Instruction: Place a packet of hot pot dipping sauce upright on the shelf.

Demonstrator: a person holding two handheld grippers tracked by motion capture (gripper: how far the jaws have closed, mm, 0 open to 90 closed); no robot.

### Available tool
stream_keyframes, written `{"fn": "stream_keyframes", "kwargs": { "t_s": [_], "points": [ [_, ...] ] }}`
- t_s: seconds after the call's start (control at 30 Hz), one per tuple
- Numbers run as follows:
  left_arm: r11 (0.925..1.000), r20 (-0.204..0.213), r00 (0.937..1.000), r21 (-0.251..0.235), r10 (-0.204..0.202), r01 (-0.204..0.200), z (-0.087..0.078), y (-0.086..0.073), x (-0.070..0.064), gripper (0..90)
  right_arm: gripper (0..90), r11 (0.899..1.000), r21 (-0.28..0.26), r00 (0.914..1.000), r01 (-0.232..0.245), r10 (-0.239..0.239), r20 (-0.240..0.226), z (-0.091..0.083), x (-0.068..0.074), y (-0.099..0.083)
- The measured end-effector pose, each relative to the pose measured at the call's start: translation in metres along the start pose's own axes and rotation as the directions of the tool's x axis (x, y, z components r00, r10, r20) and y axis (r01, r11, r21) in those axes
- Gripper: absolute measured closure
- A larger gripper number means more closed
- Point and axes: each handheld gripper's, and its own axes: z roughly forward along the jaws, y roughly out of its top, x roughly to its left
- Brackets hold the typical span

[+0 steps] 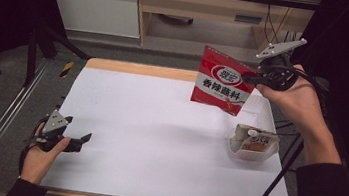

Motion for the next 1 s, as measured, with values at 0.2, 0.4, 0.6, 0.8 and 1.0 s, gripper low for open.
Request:
{"fn": "stream_keyframes", "kwargs": {
  "t_s": [0.2, 0.4, 0.6, 0.8, 1.0],
  "points": [
    [0.9999, -0.002, 1.0000, 0.007, 0.007, -0.007, 0.001, 0.000, -0.001, 7.5, 89.6, 0.999, 0.031, 0.9989, -0.027, 0.026, 0.039, 0.001, -0.017, -0.014],
    [0.9999, -0.003, 1.0000, 0.011, 0.007, -0.007, 0.002, -0.001, -0.002, 7.5, 89.6, 0.997, 0.041, 0.9963, -0.058, 0.056, 0.066, 0.003, -0.034, -0.030],
    [0.9999, -0.004, 1.0000, 0.013, 0.007, -0.007, 0.002, -0.001, -0.002, 7.5, 89.6, 0.994, 0.050, 0.9923, -0.097, 0.092, 0.082, 0.002, -0.048, -0.047],
    [0.9999, -0.002, 1.0000, 0.014, 0.008, -0.008, 0.002, -0.001, -0.002, 7.5, 89.6, 0.990, 0.060, 0.9874, -0.128, 0.122, 0.101, 0.000, -0.057, -0.063],
    [0.9998, -0.001, 0.9999, 0.016, 0.010, -0.010, 0.002, -0.001, -0.003, 7.5, 89.5, 0.983, 0.074, 0.9803, -0.166, 0.156, 0.121, 0.003, -0.063, -0.074]
  ]
}}
